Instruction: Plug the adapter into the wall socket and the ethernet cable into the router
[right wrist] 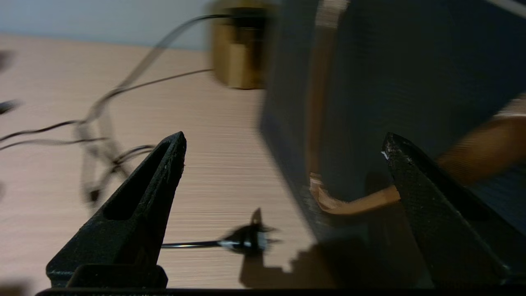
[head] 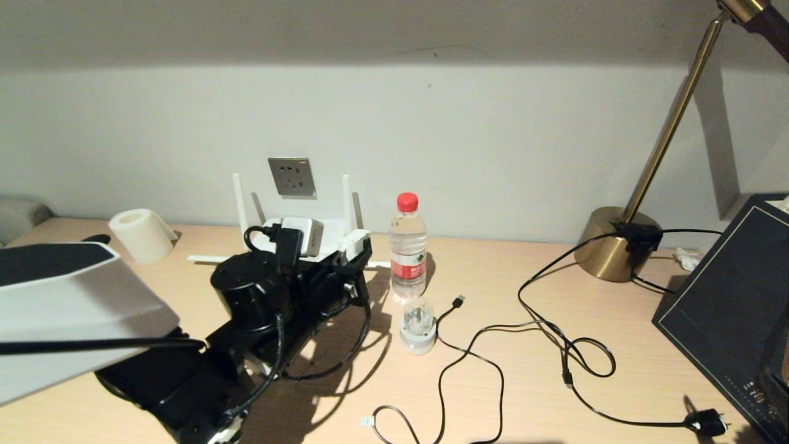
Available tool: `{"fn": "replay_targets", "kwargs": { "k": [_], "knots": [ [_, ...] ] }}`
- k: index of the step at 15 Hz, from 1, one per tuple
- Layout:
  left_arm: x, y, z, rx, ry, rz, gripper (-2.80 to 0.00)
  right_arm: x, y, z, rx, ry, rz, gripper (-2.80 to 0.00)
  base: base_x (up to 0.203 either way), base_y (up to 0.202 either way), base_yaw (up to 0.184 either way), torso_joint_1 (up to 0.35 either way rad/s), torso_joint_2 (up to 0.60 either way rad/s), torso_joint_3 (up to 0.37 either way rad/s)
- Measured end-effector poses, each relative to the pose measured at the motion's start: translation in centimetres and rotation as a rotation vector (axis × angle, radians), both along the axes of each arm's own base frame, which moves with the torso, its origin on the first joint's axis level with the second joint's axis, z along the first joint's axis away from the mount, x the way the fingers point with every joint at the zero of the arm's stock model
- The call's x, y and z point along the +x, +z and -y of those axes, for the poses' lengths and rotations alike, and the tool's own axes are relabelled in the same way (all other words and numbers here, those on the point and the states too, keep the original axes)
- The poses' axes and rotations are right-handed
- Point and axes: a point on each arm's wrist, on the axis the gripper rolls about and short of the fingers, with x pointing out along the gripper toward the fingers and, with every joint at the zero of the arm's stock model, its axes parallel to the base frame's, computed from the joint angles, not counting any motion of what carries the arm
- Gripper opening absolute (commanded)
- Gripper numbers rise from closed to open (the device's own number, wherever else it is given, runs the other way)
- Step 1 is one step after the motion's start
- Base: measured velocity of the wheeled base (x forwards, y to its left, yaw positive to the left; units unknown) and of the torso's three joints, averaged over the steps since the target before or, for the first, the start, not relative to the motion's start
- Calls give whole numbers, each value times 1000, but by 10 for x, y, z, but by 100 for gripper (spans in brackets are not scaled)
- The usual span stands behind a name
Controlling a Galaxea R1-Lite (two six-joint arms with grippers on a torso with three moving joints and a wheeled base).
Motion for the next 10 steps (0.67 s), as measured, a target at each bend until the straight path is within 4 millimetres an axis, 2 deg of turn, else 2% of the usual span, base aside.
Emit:
{"fn": "replay_targets", "kwargs": {
  "k": [4, 7, 10],
  "knots": [
    [1, -42, -1, 73, 11, -101, -280, -26, -12, 10, 6, -129, 21, 0, 0, 0, 0, 0, 0, 0],
    [-3, -57, -3, 106, 11, -151, -280, -36, -23, 12, 6, -133, 19, 0, 0, 0, 0, 0, 0, 0],
    [-15, -70, -10, 146, 0, -217, -280, -41, -28, 12, 8, -125, 20, 0, 0, 0, 0, 0, 0, 0]
  ]
}}
